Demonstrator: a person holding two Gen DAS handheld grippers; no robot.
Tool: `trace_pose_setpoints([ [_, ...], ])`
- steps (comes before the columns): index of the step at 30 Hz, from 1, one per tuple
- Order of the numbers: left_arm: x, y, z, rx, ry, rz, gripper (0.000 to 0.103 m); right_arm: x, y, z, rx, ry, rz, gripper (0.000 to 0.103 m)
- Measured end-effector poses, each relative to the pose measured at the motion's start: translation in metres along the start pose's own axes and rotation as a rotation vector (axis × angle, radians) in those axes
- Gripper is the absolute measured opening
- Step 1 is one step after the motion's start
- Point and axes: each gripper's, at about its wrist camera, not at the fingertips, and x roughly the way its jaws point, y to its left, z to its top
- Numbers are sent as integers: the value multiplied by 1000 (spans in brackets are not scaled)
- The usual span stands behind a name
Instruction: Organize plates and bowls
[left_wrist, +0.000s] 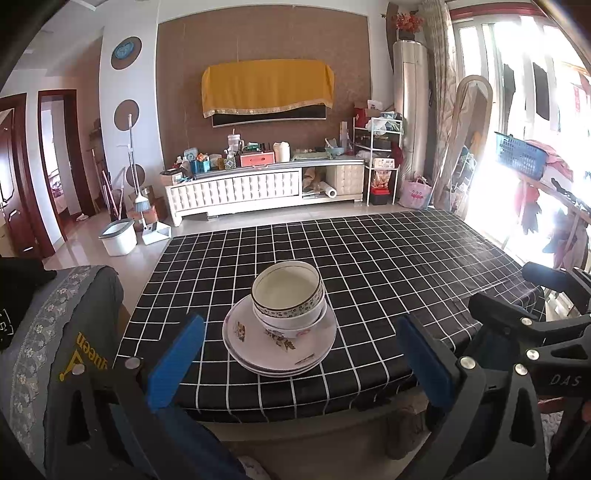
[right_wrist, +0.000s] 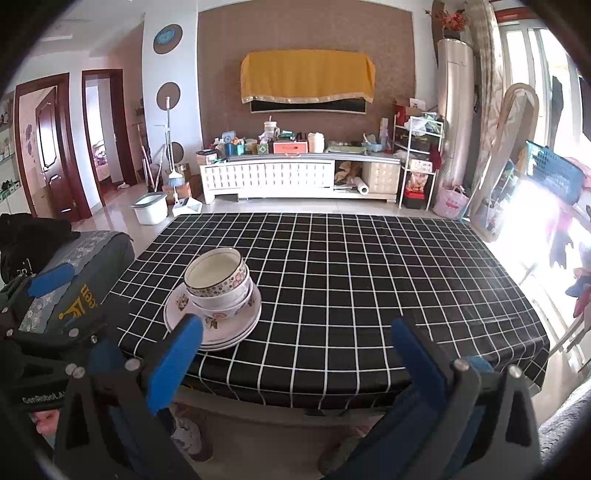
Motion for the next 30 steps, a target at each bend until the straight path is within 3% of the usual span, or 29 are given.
trace_pose_setpoints([
  [30,3,-1,-1,-5,29,3,102,2,-1,0,-1,3,-3,103],
])
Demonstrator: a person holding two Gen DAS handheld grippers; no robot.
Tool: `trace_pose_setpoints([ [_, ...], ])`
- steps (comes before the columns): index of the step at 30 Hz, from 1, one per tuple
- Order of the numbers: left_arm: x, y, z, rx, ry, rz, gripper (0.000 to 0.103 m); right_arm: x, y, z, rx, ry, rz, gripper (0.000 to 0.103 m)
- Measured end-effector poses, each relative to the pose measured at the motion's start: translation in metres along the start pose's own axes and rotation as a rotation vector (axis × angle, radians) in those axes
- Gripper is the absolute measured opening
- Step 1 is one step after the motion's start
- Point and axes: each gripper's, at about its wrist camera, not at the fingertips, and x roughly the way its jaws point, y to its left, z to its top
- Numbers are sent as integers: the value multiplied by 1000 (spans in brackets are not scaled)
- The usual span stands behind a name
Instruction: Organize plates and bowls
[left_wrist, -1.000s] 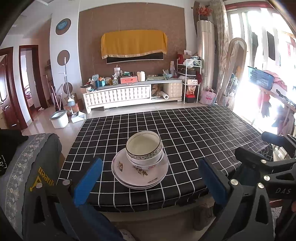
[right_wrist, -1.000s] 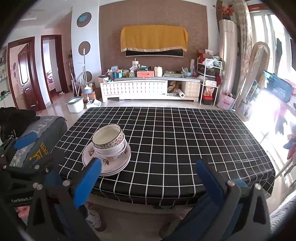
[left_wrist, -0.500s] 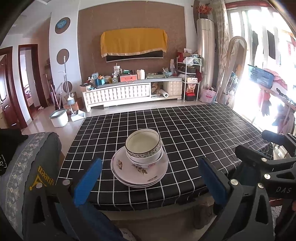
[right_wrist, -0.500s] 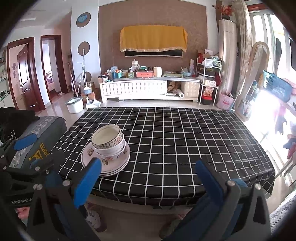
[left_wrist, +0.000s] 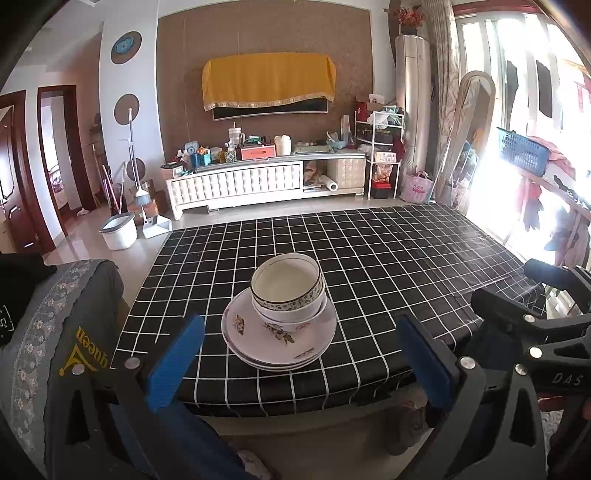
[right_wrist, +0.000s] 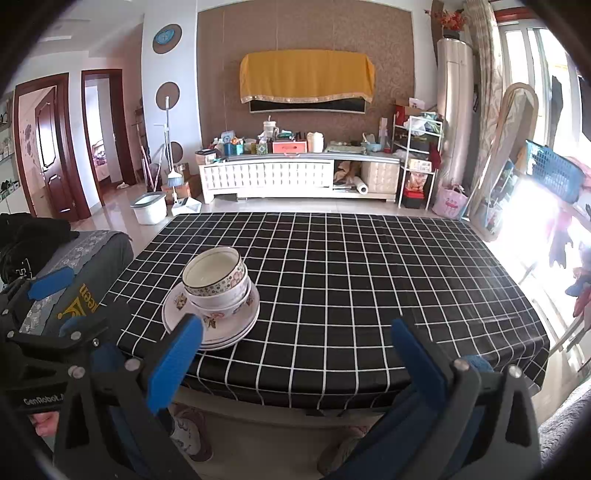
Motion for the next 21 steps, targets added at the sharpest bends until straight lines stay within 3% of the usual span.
trace_pose_setpoints([
  [21,0,-2,-3,8,2,-14,102,4,-3,-2,5,12,-4,103],
])
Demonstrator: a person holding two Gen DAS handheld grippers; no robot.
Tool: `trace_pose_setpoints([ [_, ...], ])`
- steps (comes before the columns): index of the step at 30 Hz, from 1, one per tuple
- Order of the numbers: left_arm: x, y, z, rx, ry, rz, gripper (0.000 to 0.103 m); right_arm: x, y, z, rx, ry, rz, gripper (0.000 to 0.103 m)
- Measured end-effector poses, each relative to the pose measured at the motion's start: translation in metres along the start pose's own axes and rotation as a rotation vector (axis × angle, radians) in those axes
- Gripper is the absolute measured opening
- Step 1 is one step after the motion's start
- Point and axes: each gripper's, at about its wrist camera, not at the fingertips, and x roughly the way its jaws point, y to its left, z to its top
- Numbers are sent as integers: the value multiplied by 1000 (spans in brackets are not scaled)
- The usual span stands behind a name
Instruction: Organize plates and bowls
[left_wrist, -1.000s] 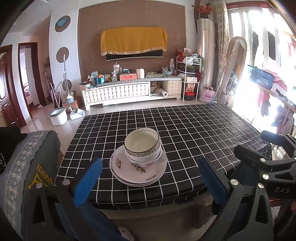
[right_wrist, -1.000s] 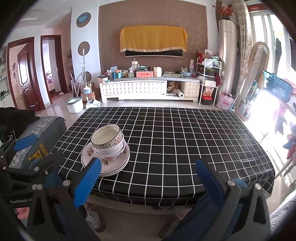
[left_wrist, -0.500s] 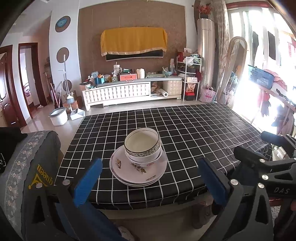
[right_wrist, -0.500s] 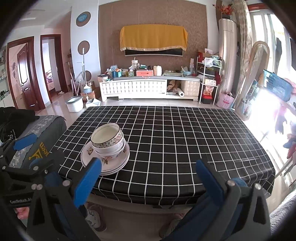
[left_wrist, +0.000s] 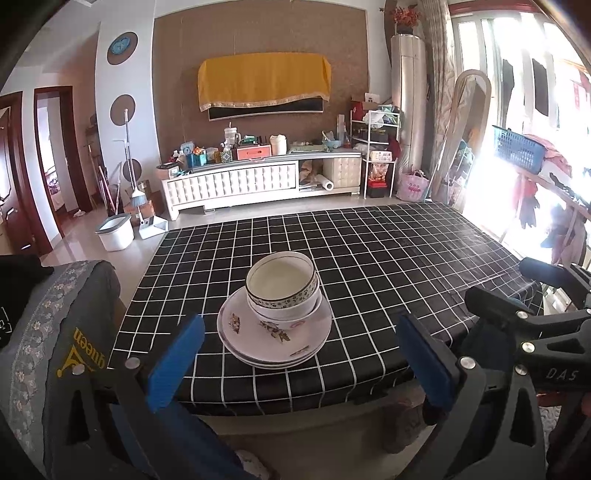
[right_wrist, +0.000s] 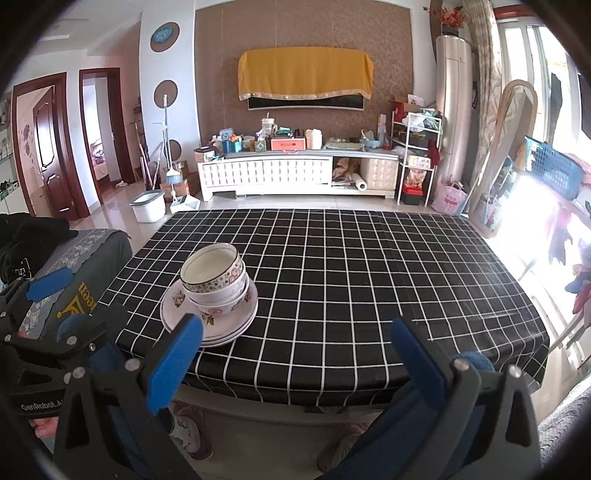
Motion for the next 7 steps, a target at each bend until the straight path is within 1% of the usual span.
trace_pose_setpoints([
  [7,-1,-1,-1,-3,1,2,102,-1,0,-2,2,1,2,103],
])
